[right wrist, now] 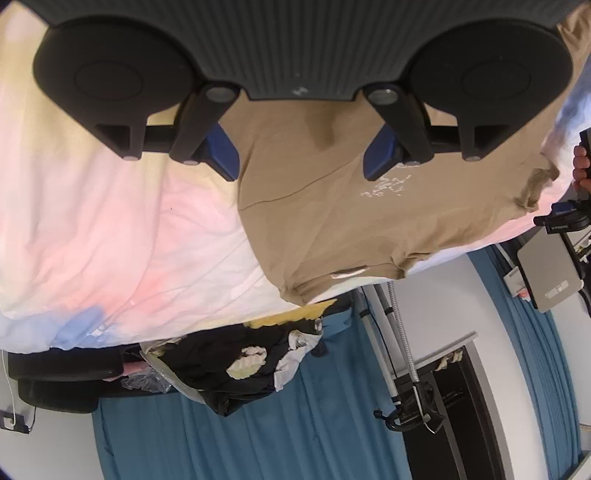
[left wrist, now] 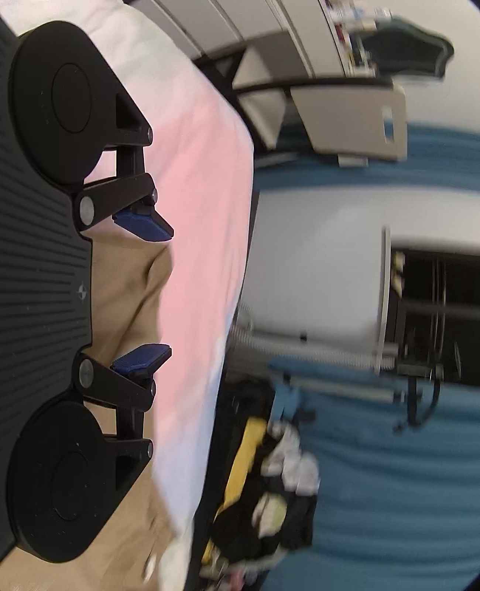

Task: Fold clothes

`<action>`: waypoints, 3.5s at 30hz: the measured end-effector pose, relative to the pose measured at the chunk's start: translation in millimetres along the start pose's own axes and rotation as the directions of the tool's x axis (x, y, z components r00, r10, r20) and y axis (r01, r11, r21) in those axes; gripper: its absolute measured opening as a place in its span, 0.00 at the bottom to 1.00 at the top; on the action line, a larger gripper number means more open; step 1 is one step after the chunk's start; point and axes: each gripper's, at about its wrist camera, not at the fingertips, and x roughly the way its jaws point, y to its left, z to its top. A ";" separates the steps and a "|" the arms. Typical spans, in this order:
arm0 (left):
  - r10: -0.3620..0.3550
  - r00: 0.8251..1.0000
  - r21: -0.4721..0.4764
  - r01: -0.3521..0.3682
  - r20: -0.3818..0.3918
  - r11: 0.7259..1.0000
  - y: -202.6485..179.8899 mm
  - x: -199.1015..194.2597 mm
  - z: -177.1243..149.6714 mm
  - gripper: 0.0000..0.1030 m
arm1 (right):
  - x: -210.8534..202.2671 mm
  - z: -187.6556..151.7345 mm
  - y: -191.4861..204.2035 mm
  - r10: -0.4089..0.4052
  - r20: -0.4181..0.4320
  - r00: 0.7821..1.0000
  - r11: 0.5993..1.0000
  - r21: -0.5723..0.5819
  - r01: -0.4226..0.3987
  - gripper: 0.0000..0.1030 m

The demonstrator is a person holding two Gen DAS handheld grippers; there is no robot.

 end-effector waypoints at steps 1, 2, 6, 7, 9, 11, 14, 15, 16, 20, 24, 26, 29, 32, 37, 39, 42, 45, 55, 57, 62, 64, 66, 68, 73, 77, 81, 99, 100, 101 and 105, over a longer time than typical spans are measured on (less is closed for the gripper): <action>-0.021 1.000 0.008 0.021 0.003 1.000 -6.3 -13.0 -2.4 0.64 | -4.3 1.4 2.4 0.009 0.007 1.000 1.000 -0.001 -0.009 0.73; -0.049 0.999 0.014 0.049 0.011 0.999 -12.9 -27.1 -5.4 0.67 | -9.2 2.6 4.6 0.015 0.016 1.000 1.000 -0.005 -0.015 0.73; -0.137 0.990 0.063 0.134 0.038 0.989 -45.1 -87.7 -22.6 0.73 | -30.8 5.8 12.6 0.033 0.051 0.998 0.999 -0.021 -0.031 0.73; -0.159 0.986 0.070 0.155 0.043 0.985 -54.0 -99.9 -29.7 0.75 | -36.8 6.4 13.9 0.039 0.058 0.998 0.999 -0.022 -0.037 0.73; -0.198 0.980 0.085 0.194 0.032 0.977 -72.8 -124.6 -43.4 0.76 | -48.8 8.0 14.6 0.046 0.071 0.996 0.999 -0.024 -0.044 0.73; -0.235 0.972 0.089 0.232 0.028 0.969 -88.3 -148.4 -60.1 0.78 | -60.5 10.2 14.0 0.048 0.086 0.995 0.999 -0.014 -0.047 0.73; -0.289 0.956 0.032 0.288 0.038 0.957 -101.4 -175.1 -88.3 0.83 | -74.1 11.6 10.0 0.045 0.093 0.995 0.999 0.015 -0.046 0.73; -0.303 0.952 0.000 0.303 0.040 0.953 -104.1 -181.0 -98.5 0.83 | -78.2 11.8 8.5 0.041 0.094 0.995 0.999 0.022 -0.043 0.73; -0.315 0.948 -0.015 0.316 0.036 0.949 -107.4 -185.5 -108.4 0.83 | -81.0 11.0 7.7 0.036 0.094 0.995 0.999 0.024 -0.039 0.73; -0.332 0.943 0.033 0.331 0.010 0.943 -120.9 -199.3 -135.0 0.83 | -81.7 2.6 5.9 0.005 0.060 0.998 1.000 0.021 -0.006 0.73; -0.334 0.942 0.045 0.334 0.003 0.942 -119.8 -201.1 -141.4 0.83 | -77.2 -1.1 0.7 0.011 0.021 1.000 0.996 0.083 -0.013 0.73; -0.341 0.940 0.020 0.341 -0.007 0.940 -115.9 -197.9 -143.3 0.83 | -75.9 0.0 -2.4 0.020 0.014 1.000 0.992 0.127 -0.022 0.73; -0.342 0.939 -0.014 0.342 -0.035 0.940 -108.4 -188.9 -144.3 0.83 | -69.5 -1.7 -9.4 -0.009 -0.019 1.000 0.983 0.185 0.013 0.73; -0.345 0.937 -0.045 0.343 -0.052 0.938 -105.4 -183.3 -145.2 0.83 | -54.9 -10.9 -26.2 -0.003 -0.100 0.995 0.953 0.300 0.033 0.72; -0.360 0.931 -0.080 0.355 -0.060 0.932 -101.5 -179.6 -144.3 0.83 | -30.4 -34.5 -53.7 0.032 -0.223 0.974 0.866 0.492 0.085 0.62; -0.364 0.929 -0.097 0.357 -0.065 0.929 -99.6 -177.8 -143.5 0.83 | -25.1 -40.4 -56.7 0.046 -0.244 0.969 0.845 0.527 0.092 0.52; -0.359 0.931 -0.122 0.349 -0.071 0.929 -95.9 -175.3 -142.9 0.83 | -30.3 -37.9 -51.0 0.048 -0.235 0.971 0.845 0.527 0.086 0.33; -0.359 0.930 -0.150 0.346 -0.075 0.926 -91.7 -173.3 -141.4 0.83 | -43.0 -30.2 -42.9 0.074 -0.196 0.978 0.860 0.509 0.037 0.22; -0.342 0.937 -0.166 0.327 -0.070 0.930 -88.6 -171.4 -140.7 0.83 | -42.4 -40.3 -46.5 0.020 -0.231 0.973 0.867 0.488 0.099 0.44; -0.343 0.937 -0.158 0.329 -0.072 0.931 -90.0 -171.0 -140.9 0.83 | -39.9 -42.7 -49.0 0.017 -0.233 0.972 0.864 0.493 0.103 0.45; -0.339 0.937 -0.150 0.324 -0.085 0.934 -91.6 -169.4 -142.6 0.83 | -34.8 -48.5 -57.7 0.019 -0.235 0.972 0.832 0.542 0.115 0.25; -0.335 0.938 -0.151 0.320 -0.087 0.935 -91.7 -169.2 -143.5 0.83 | -39.1 -45.8 -58.6 -0.001 -0.216 0.976 0.828 0.547 0.122 0.07; -0.330 0.940 -0.155 0.315 -0.087 0.936 -90.9 -169.1 -143.9 0.83 | -47.4 -36.4 -58.0 -0.018 -0.169 0.985 0.831 0.545 0.109 0.03; -0.328 0.941 -0.159 0.311 -0.089 0.937 -89.7 -168.0 -144.4 0.83 | -52.6 -18.1 -55.9 -0.021 -0.117 0.993 0.850 0.521 0.079 0.03; -0.309 0.944 -0.127 0.294 -0.114 0.947 -94.6 -162.0 -148.4 0.83 | -50.8 47.7 -55.1 -0.087 0.017 0.996 0.908 0.413 0.072 0.03; -0.307 0.942 -0.112 0.294 -0.132 0.949 -97.9 -155.0 -151.3 0.83 | -48.3 97.7 -62.4 -0.148 0.163 0.976 0.947 0.309 0.092 0.02; -0.304 0.938 -0.096 0.292 -0.163 0.952 -104.0 -145.0 -156.0 0.83 | -49.7 125.9 -80.1 -0.212 0.329 0.920 0.962 0.237 0.137 0.02; -0.247 0.945 0.007 0.254 -0.213 0.967 -133.4 -113.4 -168.5 0.84 | 83.2 59.7 -231.1 -0.366 0.026 0.930 0.884 0.321 0.339 0.07; -0.245 0.946 0.012 0.253 -0.211 0.967 -134.2 -113.8 -168.6 0.84 | 83.0 57.6 -231.1 -0.357 0.017 0.934 0.885 0.325 0.332 0.07; -0.244 0.947 0.016 0.253 -0.209 0.967 -134.8 -114.2 -168.6 0.84 | 79.9 56.9 -229.3 -0.350 0.019 0.936 0.886 0.330 0.325 0.08; -0.248 0.950 0.016 0.256 -0.192 0.967 -134.3 -118.8 -167.1 0.84 | 65.2 55.4 -219.5 -0.324 0.030 0.946 0.891 0.344 0.295 0.40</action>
